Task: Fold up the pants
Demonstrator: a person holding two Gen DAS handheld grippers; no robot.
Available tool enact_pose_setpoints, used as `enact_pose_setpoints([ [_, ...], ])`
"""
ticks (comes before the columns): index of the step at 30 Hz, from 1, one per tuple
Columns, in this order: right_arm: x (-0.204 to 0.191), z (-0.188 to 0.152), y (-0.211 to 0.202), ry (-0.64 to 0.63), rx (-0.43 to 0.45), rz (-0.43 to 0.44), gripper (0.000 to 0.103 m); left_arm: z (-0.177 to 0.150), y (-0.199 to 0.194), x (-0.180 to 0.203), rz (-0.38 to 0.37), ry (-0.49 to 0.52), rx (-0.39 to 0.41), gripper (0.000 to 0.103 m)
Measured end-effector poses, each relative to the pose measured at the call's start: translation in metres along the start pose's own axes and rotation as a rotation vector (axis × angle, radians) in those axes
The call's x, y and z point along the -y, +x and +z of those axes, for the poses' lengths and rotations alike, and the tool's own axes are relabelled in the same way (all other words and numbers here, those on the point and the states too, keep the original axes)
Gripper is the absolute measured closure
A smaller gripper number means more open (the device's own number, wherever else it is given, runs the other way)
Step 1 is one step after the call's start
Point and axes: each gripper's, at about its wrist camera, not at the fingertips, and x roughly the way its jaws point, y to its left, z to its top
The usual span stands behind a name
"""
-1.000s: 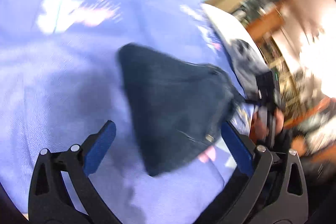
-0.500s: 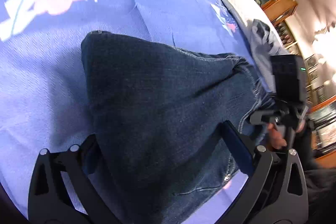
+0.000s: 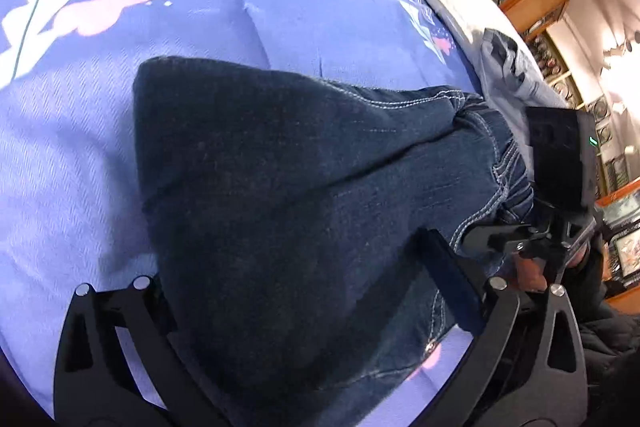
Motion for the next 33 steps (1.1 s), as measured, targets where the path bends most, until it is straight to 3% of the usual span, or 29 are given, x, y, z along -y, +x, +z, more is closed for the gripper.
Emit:
enact_pose_setpoints([
  [1, 0.001, 0.001, 0.001, 0.004, -0.002, 0.035, 0.001, 0.002, 0.002, 0.000, -0.003, -0.001, -0.002, 0.002],
  [3, -0.003, 0.004, 0.003, -0.009, 0.006, 0.030, 0.003, 0.003, 0.001, 0.000, -0.018, -0.015, 0.006, 0.002],
  [5, -0.011, 0.004, 0.000, -0.015, 0.032, 0.025, 0.021, 0.000, -0.005, 0.003, -0.024, -0.015, 0.037, 0.005],
  [8, -0.020, 0.003, -0.016, -0.025, 0.093, 0.080, 0.039, -0.005, -0.024, 0.008, -0.039, 0.005, 0.089, 0.011],
  [13, -0.051, 0.008, -0.056, -0.106, 0.193, 0.099, 0.042, 0.007, -0.067, 0.025, -0.052, 0.037, 0.212, 0.011],
  [16, -0.073, 0.035, -0.080, -0.173, 0.256, 0.089, 0.042, 0.034, -0.101, 0.034, -0.037, 0.068, 0.294, 0.010],
  [21, -0.119, 0.135, -0.107, -0.265, 0.361, 0.040, 0.042, 0.127, -0.161, 0.035, 0.013, 0.099, 0.417, 0.010],
  [26, -0.165, 0.282, -0.107, -0.350, 0.476, -0.064, 0.042, 0.244, -0.210, -0.001, 0.036, 0.077, 0.542, 0.008],
  [28, -0.169, 0.326, -0.092, -0.335, 0.498, -0.116, 0.038, 0.290, -0.207, -0.030, 0.030, 0.035, 0.547, 0.004],
  [31, -0.143, 0.390, -0.043, -0.240, 0.506, -0.230, 0.019, 0.350, -0.162, -0.097, -0.008, -0.106, 0.468, 0.002],
  [33, -0.107, 0.422, 0.010, -0.167, 0.457, -0.391, 0.017, 0.371, -0.120, -0.142, 0.122, -0.208, 0.396, 0.002],
])
